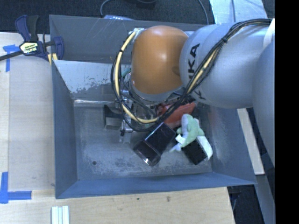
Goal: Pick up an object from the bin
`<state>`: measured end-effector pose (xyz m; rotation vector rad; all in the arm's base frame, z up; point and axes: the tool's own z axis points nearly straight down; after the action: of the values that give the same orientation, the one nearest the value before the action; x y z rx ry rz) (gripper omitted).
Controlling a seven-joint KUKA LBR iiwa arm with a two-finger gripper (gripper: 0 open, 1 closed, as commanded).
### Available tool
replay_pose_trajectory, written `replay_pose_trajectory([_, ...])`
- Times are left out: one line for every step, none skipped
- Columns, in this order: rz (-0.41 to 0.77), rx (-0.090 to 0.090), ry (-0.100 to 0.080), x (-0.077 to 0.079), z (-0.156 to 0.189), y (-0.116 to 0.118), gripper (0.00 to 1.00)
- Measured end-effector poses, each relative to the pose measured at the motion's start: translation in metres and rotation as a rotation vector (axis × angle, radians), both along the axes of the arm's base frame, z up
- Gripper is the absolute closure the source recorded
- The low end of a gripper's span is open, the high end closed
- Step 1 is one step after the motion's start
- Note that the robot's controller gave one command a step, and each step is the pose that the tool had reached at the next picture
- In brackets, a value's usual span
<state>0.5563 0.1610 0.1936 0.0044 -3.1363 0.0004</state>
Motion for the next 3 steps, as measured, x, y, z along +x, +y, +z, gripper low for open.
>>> replay_pose_trajectory([-0.002,0.001,-0.008,0.001,0.005,-0.001,0.00])
replay_pose_trajectory([-0.083,0.003,-0.011,0.006,-0.026,-0.014,0.00])
replay_pose_trajectory([-0.204,0.002,-0.011,0.014,-0.067,-0.032,0.00])
